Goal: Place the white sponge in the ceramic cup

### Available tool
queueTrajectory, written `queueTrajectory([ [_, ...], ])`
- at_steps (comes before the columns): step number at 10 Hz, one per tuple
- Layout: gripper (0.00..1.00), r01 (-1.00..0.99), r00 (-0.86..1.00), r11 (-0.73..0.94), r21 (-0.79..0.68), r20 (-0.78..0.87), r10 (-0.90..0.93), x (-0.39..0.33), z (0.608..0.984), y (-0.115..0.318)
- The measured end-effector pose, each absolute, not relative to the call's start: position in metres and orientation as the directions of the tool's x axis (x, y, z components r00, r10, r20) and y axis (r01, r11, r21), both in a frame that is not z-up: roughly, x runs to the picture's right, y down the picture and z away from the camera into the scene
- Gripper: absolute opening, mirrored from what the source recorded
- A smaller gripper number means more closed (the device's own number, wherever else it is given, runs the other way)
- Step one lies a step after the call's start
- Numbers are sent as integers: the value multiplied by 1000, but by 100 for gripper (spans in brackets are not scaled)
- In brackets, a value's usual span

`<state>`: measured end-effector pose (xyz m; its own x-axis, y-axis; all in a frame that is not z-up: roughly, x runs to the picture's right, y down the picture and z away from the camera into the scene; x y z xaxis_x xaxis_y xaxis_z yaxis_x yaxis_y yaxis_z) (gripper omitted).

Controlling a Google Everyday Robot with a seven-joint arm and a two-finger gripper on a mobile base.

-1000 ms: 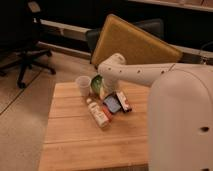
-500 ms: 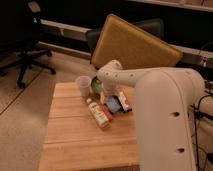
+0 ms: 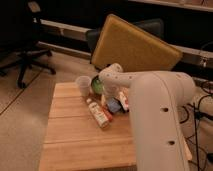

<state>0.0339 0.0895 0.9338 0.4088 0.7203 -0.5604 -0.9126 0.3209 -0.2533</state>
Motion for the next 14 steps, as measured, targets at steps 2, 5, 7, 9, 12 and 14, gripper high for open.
queueTrajectory([
  [2, 65, -914, 407, 314, -259, -566, 717, 34, 939, 91],
  [5, 60, -917, 399, 298, -266, -573, 716, 32, 942, 94],
  [7, 43, -918, 397, 294, -267, -573, 717, 32, 943, 94],
  [9, 22, -920, 392, 289, -266, -571, 722, 33, 941, 91],
  [12, 0, -925, 379, 271, -268, -571, 728, 33, 936, 89],
  [14, 0, -924, 377, 263, -277, -551, 744, 28, 924, 70],
])
